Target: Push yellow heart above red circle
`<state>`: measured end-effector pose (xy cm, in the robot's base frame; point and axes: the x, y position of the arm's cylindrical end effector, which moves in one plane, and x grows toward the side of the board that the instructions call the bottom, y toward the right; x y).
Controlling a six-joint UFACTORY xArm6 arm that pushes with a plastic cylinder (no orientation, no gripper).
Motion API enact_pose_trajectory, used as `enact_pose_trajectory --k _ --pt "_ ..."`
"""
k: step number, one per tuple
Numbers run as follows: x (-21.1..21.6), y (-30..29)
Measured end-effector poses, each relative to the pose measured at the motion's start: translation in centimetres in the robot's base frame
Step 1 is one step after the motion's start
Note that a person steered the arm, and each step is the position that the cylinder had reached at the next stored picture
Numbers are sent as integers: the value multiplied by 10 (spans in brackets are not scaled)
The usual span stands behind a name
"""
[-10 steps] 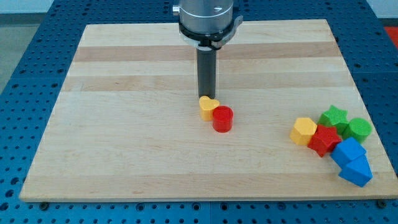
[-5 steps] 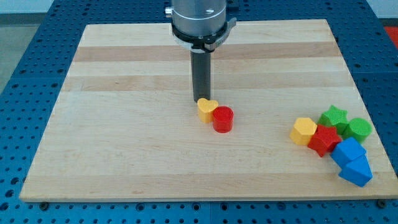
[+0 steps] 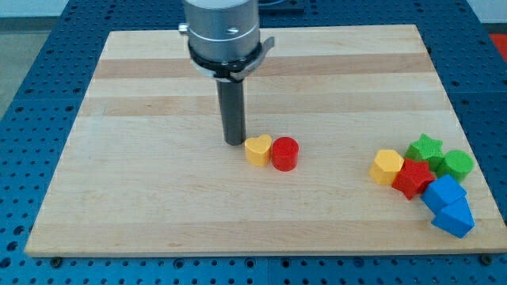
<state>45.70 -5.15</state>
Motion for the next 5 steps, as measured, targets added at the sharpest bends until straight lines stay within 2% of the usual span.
enact_pose_trajectory --k 5 --pt "39 -10"
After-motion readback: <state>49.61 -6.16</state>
